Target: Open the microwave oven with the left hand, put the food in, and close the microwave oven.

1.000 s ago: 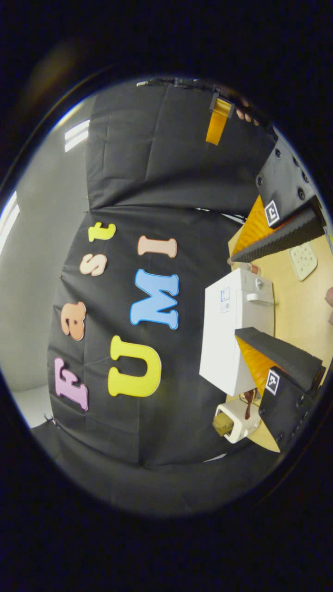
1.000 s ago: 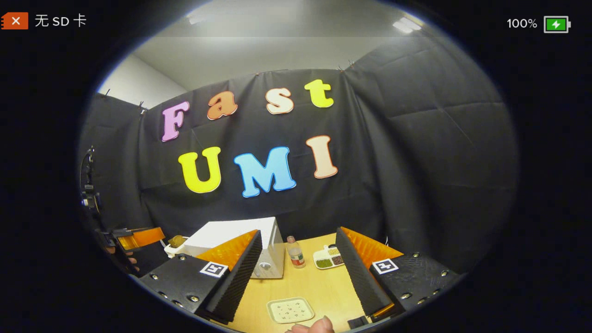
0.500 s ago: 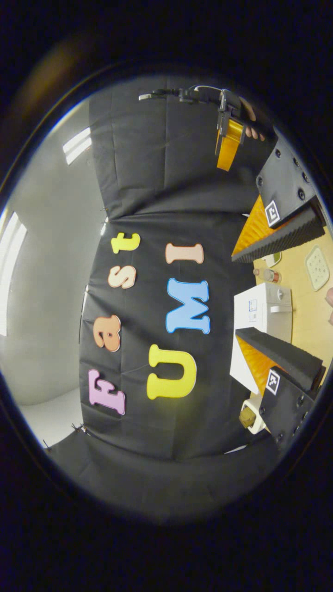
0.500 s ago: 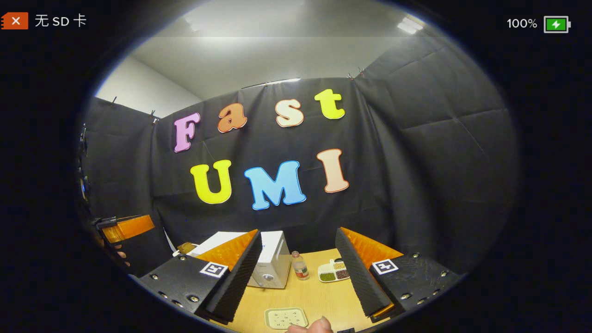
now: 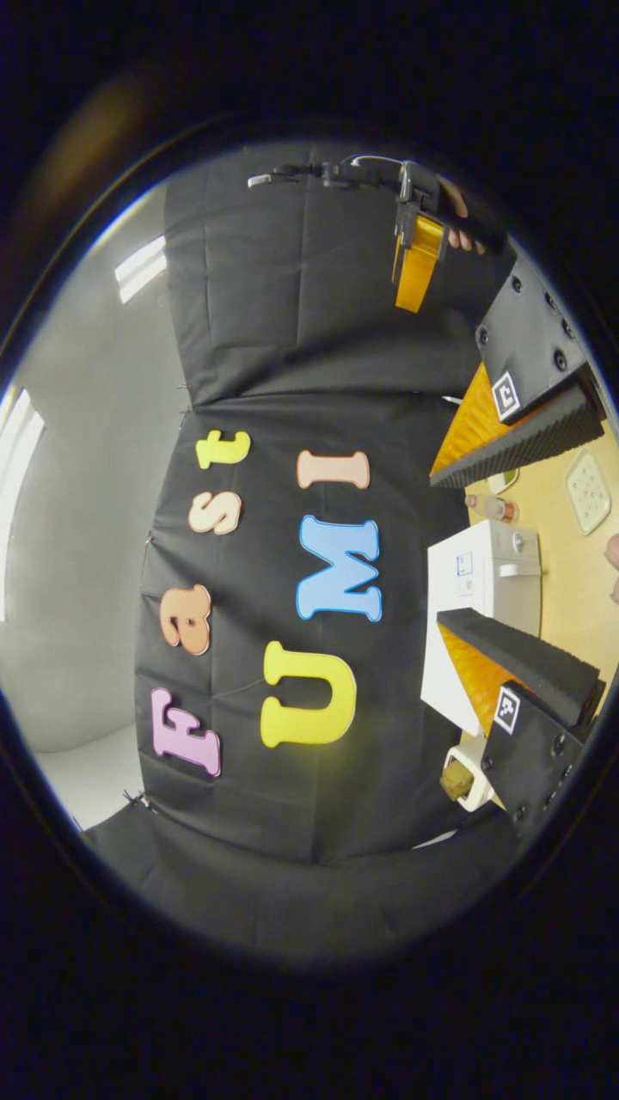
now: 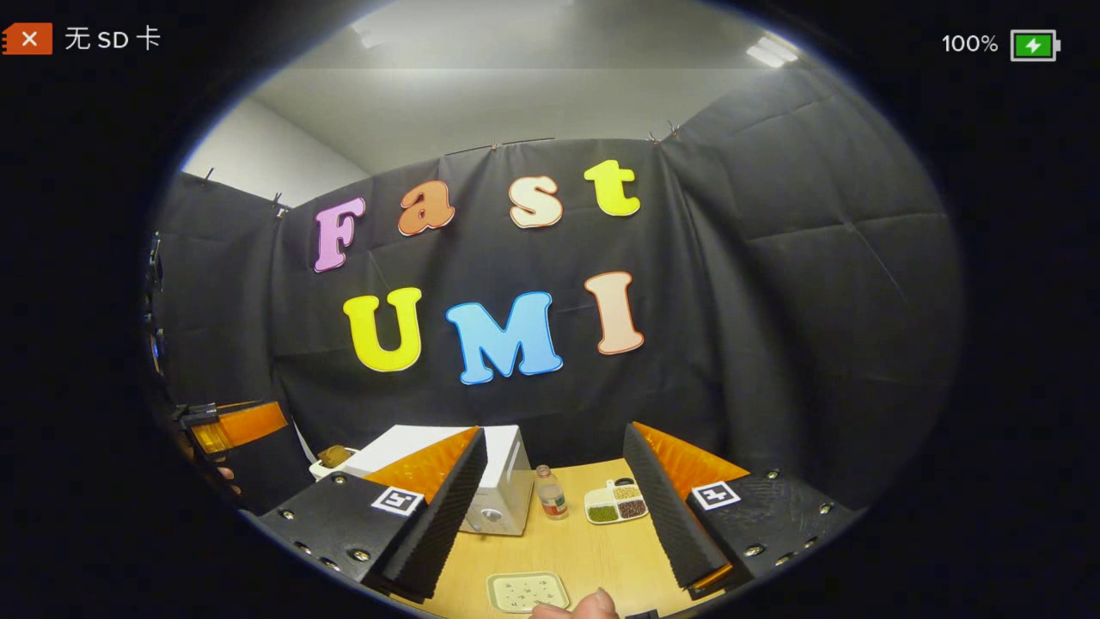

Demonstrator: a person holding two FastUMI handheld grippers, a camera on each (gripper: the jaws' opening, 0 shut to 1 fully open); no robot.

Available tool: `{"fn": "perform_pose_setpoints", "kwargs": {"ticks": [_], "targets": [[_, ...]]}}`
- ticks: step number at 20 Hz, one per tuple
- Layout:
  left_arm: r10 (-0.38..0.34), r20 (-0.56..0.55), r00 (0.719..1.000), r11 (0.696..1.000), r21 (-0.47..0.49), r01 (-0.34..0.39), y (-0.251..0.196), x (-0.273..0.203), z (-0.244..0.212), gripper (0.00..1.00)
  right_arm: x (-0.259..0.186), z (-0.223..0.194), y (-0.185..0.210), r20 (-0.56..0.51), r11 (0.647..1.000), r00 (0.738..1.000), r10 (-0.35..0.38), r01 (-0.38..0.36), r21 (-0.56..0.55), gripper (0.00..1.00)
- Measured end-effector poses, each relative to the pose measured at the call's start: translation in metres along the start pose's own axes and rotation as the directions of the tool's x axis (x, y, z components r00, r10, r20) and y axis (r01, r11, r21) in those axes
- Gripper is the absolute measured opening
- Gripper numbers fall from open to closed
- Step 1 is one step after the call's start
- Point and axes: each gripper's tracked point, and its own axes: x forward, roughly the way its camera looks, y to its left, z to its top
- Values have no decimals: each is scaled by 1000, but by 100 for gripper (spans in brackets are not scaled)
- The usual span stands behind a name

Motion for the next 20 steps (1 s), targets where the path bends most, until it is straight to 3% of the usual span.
{"fn": "perform_pose_setpoints", "kwargs": {"ticks": [3, 11, 17, 20], "targets": [[7, 3, 1000, 1000, 23, -8, 13, 0, -1, 96, 10, -3, 19, -8, 1000, 1000, 18, -18, -11, 98], [17, -11, 1000, 1000, 1, -17, 34, 1, -11, 93, 22, -11, 46, -20, 998, 998, 57, -58, -24, 97], [5, -16, 1000, 1000, 9, -4, 24, 5, -11, 96, 22, -11, 38, -12, 999, 999, 46, -46, -16, 98], [-4, -16, 1000, 1000, 7, 4, 19, 6, -12, 93, 20, -11, 34, -14, 999, 999, 41, -41, -6, 98]]}}
